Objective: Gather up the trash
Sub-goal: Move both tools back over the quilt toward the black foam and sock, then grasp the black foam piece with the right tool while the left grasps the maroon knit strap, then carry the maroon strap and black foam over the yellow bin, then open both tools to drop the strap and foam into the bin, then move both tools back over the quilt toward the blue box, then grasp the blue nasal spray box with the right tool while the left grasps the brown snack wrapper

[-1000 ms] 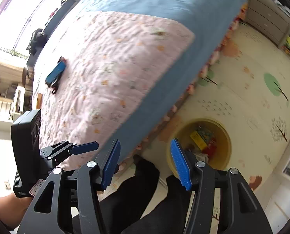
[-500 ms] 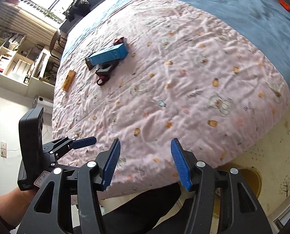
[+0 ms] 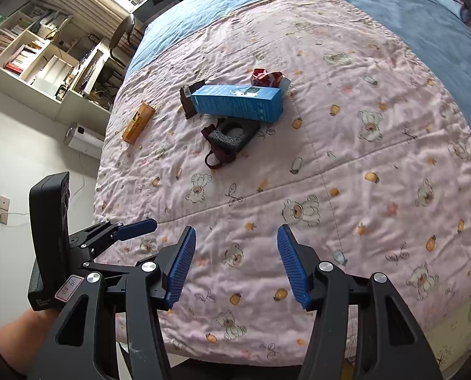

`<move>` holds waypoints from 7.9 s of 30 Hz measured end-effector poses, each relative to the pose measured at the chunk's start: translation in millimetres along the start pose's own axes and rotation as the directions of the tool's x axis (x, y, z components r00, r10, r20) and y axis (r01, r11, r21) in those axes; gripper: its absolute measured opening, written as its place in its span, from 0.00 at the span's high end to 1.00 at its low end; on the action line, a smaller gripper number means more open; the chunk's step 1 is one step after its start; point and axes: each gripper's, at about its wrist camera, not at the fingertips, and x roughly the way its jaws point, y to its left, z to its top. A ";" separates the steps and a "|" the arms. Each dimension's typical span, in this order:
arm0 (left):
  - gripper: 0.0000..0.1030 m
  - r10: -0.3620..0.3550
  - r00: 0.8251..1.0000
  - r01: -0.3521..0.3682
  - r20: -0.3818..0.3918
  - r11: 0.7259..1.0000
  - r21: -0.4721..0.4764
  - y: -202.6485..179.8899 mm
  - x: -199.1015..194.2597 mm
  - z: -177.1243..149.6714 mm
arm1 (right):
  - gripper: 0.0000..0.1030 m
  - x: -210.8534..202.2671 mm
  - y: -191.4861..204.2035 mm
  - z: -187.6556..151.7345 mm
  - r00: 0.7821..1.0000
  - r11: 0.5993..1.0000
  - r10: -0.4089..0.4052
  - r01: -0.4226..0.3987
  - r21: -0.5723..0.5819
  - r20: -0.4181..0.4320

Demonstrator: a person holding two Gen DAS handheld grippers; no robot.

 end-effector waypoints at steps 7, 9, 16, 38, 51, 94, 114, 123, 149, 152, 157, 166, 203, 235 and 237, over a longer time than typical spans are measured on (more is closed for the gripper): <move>0.24 0.005 1.000 -0.005 0.005 0.993 -0.115 34.9 25.0 35.9 | 0.49 55.3 11.8 63.0 0.997 0.999 0.019 -0.022 -0.037 -0.080; 0.24 0.011 1.000 -0.010 0.003 0.991 -0.132 42.8 36.3 46.9 | 0.50 71.7 10.9 78.8 0.995 0.999 0.023 -0.026 -0.034 -0.099; 0.24 0.007 1.000 -0.011 -0.024 0.985 -0.172 65.8 75.6 77.0 | 0.53 132.7 -6.4 122.5 0.986 0.999 0.025 -0.021 0.023 -0.165; 0.24 -0.044 0.995 0.023 -0.088 0.973 -0.229 89.2 121.1 102.7 | 0.81 199.7 -42.2 140.3 0.965 0.978 -0.008 0.063 0.199 -0.263; 0.26 -0.052 0.992 0.011 -0.113 0.942 -0.336 93.5 137.1 120.0 | 0.81 155.0 -93.7 134.6 0.979 0.935 0.083 -0.012 0.354 -0.186; 0.76 -0.141 0.982 0.154 -0.123 0.982 0.112 -85.7 17.9 -36.9 | 0.81 -28.0 -101.5 -89.1 0.995 0.883 0.069 -0.093 0.460 0.069; 0.76 -0.168 0.928 0.302 -0.333 0.862 0.408 -324.0 70.0 -153.5 | 0.81 -158.9 -242.5 -309.3 0.982 0.706 -0.091 -0.055 0.706 0.168; 0.76 -0.129 0.883 0.366 -0.452 0.791 0.490 -416.7 106.1 -229.4 | 0.81 -193.7 -297.0 -422.8 0.981 0.596 -0.144 -0.022 0.803 0.134; 0.25 -0.027 0.837 0.376 -0.546 0.754 0.538 -457.1 160.4 -280.6 | 0.46 -189.6 -347.5 -512.2 0.987 0.445 -0.126 -0.031 0.895 0.097; 0.25 -0.036 0.843 0.375 -0.536 0.754 0.539 -456.5 156.6 -279.7 | 0.46 -189.6 -347.1 -509.4 0.987 0.444 -0.118 -0.042 0.895 0.105; 0.25 -0.052 0.852 0.378 -0.520 0.749 0.544 -455.4 147.3 -273.8 | 0.47 -193.4 -340.3 -494.8 0.986 0.472 -0.117 -0.046 0.881 0.115; 0.25 -0.106 0.872 0.376 -0.477 0.770 0.516 -432.1 123.1 -243.6 | 0.47 -194.7 -317.0 -447.7 0.987 0.528 -0.099 -0.059 0.847 0.130; 0.24 0.002 0.999 -0.002 0.037 1.000 0.011 7.2 -40.8 13.6 | 0.48 -4.1 -10.8 -9.0 0.999 0.987 0.039 -0.036 0.155 -0.019; 0.22 0.064 0.998 -0.064 -0.013 0.938 -0.341 169.2 50.8 161.3 | 0.38 232.9 54.7 196.4 0.955 0.748 -0.216 0.027 -0.663 -0.205; 0.22 0.066 0.998 -0.069 -0.019 0.938 -0.338 172.2 55.6 167.1 | 0.41 241.7 51.1 196.3 0.948 0.756 -0.221 0.019 -0.655 -0.228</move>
